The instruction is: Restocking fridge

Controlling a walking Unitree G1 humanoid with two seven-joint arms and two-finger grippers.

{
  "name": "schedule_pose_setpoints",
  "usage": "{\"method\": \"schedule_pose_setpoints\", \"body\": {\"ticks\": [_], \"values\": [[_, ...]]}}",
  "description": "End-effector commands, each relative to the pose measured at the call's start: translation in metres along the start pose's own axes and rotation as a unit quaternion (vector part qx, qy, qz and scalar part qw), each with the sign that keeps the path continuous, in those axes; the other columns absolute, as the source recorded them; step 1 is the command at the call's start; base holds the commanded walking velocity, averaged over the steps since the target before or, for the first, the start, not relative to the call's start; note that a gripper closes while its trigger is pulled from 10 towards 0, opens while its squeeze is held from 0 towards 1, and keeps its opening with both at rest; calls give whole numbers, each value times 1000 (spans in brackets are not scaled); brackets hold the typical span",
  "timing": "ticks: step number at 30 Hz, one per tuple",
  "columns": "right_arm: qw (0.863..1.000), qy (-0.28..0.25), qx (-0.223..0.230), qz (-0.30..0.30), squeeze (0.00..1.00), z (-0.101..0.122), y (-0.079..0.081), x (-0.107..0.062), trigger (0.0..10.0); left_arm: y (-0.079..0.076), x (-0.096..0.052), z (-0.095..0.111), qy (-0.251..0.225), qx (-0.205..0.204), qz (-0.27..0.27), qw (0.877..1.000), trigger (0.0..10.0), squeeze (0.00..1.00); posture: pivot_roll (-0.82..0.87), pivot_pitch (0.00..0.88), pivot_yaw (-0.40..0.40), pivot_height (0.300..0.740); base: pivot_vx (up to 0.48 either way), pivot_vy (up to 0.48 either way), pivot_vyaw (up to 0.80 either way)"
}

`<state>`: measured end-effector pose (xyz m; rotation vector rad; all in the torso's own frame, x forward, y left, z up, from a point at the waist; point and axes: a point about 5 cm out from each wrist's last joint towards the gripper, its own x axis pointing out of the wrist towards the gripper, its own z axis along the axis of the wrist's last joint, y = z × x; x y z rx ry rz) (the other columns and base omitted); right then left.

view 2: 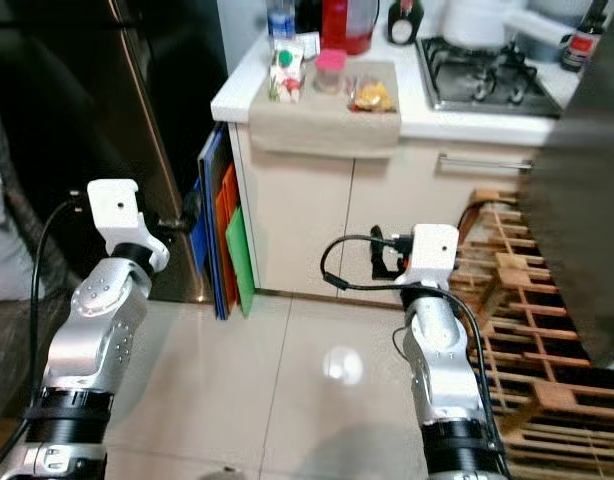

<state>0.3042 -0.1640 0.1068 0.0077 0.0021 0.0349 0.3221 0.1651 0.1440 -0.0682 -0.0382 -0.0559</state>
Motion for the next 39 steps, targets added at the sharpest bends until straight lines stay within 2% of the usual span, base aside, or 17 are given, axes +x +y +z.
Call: {"method": "schedule_pose_setpoints", "body": {"ticks": [1,11,17,21,25,30,31,32,33,34,36,39], "values": [[1000,-5,-11,-18,0,3,-12,1,10000,-10,4,5,-13,-2,-19,1000,10000,0,-72,0,42,740,480,0,-700],[1000,-20,-10,-18,0,7,-11,-1,10000,-6,6,9,-25,-5,0,1000,10000,0,-78,0,54,740,480,0,-70],[998,-55,-36,10,0,22,-2,3,10000,-11,2,14,-42,-6,-4,999,10000,0,-72,0,48,740,480,0,100],[997,-66,-32,14,0,29,1,6,10000,-14,1,21,-61,1,-8,998,10000,0,-69,0,44,740,480,0,578],[995,-94,-25,1,0,45,-2,10,10000,-20,3,49,-113,15,-25,993,10000,0,-62,0,37,740,480,0,269],[986,-163,-36,0,0,83,1,15,10000,-30,9,106,-201,25,-52,978,10000,0,-59,0,36,740,480,0,0],[986,-163,-36,0,0,83,1,15,10000,-30,9,106,-201,25,-52,978,10000,0,-59,0,36,740,480,0,0],[981,-190,-38,-1,0,100,2,16,10000,-32,10,128,-234,29,-62,970,10000,0,-61,0,38,740,480,0,0],[978,-203,-38,-2,0,109,2,17,10000,-34,10,140,-249,32,-68,966,10000,0,-61,0,39,740,480,0,0],[978,-203,-38,-2,0,109,2,17,10000,-34,10,140,-249,32,-68,966,10000,0,-61,0,39,740,480,0,0],[975,-221,-38,-5,0,122,1,18,10000,-36,13,155,-266,38,-78,960,10000,0,-60,0,37,740,480,0,0],[971,-236,-36,-9,0,132,-1,19,10000,-38,22,168,-274,52,-90,956,10000,0,-61,0,40,740,480,0,0]]}}
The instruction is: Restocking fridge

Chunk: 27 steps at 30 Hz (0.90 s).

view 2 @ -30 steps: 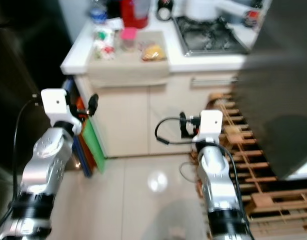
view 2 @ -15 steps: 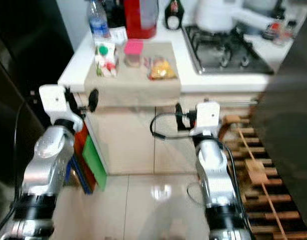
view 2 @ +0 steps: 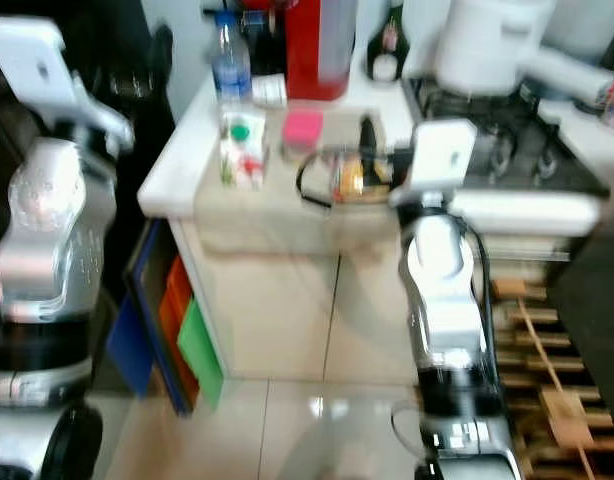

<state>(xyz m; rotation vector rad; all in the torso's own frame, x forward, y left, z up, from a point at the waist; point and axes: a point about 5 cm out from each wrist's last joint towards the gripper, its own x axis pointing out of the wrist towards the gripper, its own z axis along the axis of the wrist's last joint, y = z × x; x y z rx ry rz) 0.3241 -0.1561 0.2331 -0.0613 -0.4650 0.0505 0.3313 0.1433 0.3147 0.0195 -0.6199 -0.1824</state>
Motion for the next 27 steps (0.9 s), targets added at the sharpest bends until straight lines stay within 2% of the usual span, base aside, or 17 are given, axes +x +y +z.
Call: {"method": "schedule_pose_setpoints", "body": {"ticks": [1,7,9,11,12,13,14,16,19,21,24,27], "values": [[1000,-5,-2,-19,0,5,-9,1,10000,-5,5,-3,8,-2,-16,1000,10000,0,-61,0,40,740,480,0,0],[1000,-8,-2,-28,0,8,-11,2,10000,-7,28,-3,19,-22,-31,999,10000,0,-72,0,51,740,480,0,0],[999,-6,-2,-31,0,8,-12,1,10000,-7,35,-5,28,-11,-32,999,10000,0,-77,0,55,740,480,0,0],[999,-4,-2,-34,0,8,-13,0,10000,-4,42,-6,36,-8,-12,999,10000,0,-80,0,56,740,480,0,0],[999,-4,-2,-35,0,8,-13,0,10000,-3,46,-7,42,-6,0,999,10000,0,-81,0,57,740,0,0,0],[999,-2,-2,-36,0,7,-13,-1,10000,-5,54,-9,56,14,-2,998,10000,0,-81,0,59,740,0,0,0],[999,-2,-2,-36,0,7,-13,-1,10000,-5,54,-9,56,14,-2,998,10000,0,-81,0,59,740,0,0,0],[999,0,0,-37,0,6,-12,-1,10000,-11,66,-10,71,-5,-36,997,10000,0,-81,0,66,740,0,0,0],[999,1,3,-37,0,6,-11,-1,10000,-10,75,-13,92,-13,-43,995,10000,0,-84,0,67,740,0,0,0],[999,1,6,-38,0,6,-10,-2,10000,-9,82,-15,109,-33,-44,992,10000,0,-86,0,62,740,0,0,0],[999,5,6,-37,0,6,-11,-5,10000,-10,88,-23,146,-81,-52,985,10000,0,-92,0,56,740,0,0,0],[999,8,5,-37,0,6,-12,-8,10000,-11,90,-25,159,-97,-53,981,10000,0,-98,0,52,740,0,0,0]]}}
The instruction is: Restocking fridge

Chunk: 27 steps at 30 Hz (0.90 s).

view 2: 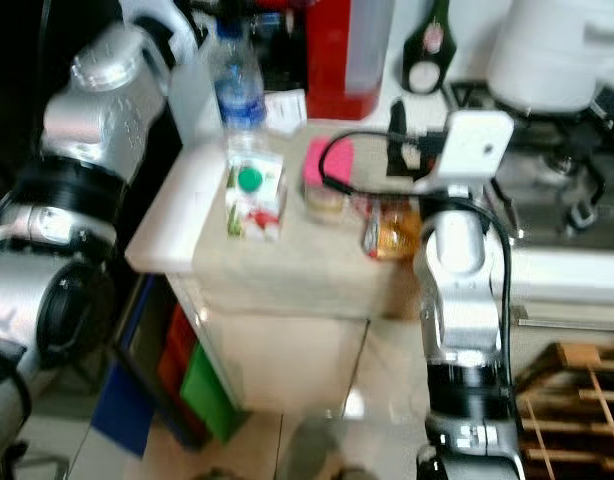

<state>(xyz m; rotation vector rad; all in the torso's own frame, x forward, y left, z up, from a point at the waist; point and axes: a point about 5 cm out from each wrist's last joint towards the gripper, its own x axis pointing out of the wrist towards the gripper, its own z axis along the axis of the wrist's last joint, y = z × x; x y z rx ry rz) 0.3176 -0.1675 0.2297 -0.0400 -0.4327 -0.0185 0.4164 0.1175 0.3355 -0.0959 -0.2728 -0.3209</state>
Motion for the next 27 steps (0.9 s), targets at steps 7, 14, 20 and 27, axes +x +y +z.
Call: {"method": "schedule_pose_setpoints", "body": {"ticks": [7,14,20,27], "values": [[1000,1,-1,-1,0,5,-5,-4,10000,-9,9,0,19,-25,-12,999,10000,0,-110,0,48,740,0,0,0],[1000,11,3,4,0,3,0,-9,10000,-21,11,-7,16,1,-43,999,10000,0,-114,0,43,740,0,0,0],[1000,19,1,9,0,2,-1,-13,10000,-30,15,4,-6,19,-62,998,10000,0,-129,0,44,740,0,0,0],[1000,24,1,5,0,1,0,-18,10000,-36,18,15,-23,28,-77,996,10000,0,-140,0,55,740,0,0,0]]}}
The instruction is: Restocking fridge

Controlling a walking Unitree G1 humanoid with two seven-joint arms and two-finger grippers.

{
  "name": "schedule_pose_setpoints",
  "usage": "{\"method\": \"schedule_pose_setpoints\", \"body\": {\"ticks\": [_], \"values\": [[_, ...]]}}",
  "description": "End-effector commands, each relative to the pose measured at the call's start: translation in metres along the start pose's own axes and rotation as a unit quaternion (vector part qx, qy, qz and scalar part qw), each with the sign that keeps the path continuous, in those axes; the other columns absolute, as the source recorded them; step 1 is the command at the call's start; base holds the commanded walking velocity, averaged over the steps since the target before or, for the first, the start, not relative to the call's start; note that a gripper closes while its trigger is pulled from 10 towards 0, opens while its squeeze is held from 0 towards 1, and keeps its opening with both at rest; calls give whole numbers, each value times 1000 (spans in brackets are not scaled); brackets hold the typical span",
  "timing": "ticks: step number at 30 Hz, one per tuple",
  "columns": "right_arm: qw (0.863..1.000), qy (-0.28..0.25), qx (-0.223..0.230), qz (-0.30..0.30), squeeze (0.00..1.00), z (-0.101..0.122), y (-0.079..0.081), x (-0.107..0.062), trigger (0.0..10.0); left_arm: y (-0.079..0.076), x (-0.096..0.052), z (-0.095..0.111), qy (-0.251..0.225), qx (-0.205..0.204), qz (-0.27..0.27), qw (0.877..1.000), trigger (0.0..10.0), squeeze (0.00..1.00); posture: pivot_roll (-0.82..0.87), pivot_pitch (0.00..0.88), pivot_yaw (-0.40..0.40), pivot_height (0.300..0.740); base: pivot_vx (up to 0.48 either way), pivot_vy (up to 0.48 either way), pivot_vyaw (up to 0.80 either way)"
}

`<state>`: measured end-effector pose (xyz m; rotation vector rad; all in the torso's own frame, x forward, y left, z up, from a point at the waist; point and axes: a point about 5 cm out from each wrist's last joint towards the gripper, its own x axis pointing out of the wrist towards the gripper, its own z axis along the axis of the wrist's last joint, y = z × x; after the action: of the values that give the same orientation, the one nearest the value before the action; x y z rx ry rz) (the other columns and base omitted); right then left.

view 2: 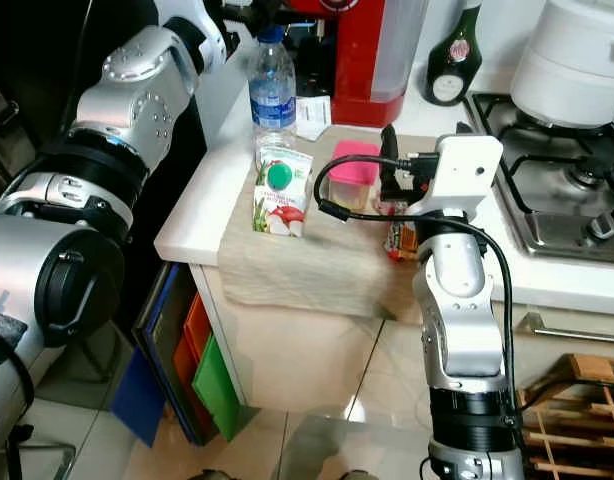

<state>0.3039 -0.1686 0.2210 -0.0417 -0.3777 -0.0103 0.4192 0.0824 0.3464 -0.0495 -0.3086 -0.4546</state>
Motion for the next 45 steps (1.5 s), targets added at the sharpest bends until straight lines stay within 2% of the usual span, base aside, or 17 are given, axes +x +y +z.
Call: {"method": "schedule_pose_setpoints", "body": {"ticks": [1,9,11,16,27,28,29,37,45], "values": [[1000,1,1,0,0,2,1,-3,10000,-5,4,10,-11,11,-9,1000,10000,0,-143,0,58,740,0,0,0],[1000,7,3,-2,0,-1,2,-6,10000,-15,6,-1,12,5,-27,1000,10000,0,-143,0,63,740,0,0,0],[1000,9,5,-2,0,-1,3,-6,10000,-23,6,-11,33,2,-54,998,10000,0,-143,0,63,740,0,0,0],[1000,11,7,-2,0,-2,4,-5,10000,-28,4,-23,60,10,-76,995,10000,0,-143,0,68,740,0,0,0],[1000,15,10,-4,0,-5,5,-6,10000,-23,1,-35,92,7,-57,994,10000,0,-146,0,76,740,0,0,0],[1000,15,10,-4,0,-6,5,-6,10000,-21,1,-35,92,7,-48,995,9255,0,-147,0,76,740,0,0,0],[1000,15,10,-4,0,-6,5,-6,10000,-17,0,-34,92,9,-36,995,0,0,-146,0,76,740,0,0,0],[1000,18,11,-3,0,-7,5,-6,10000,-9,-2,-37,100,4,-12,995,0,0,-144,0,71,740,0,0,0],[1000,21,12,-1,0,-9,5,-6,10000,-10,-3,-37,93,-5,-20,995,0,0,-141,0,67,740,0,0,0]]}}
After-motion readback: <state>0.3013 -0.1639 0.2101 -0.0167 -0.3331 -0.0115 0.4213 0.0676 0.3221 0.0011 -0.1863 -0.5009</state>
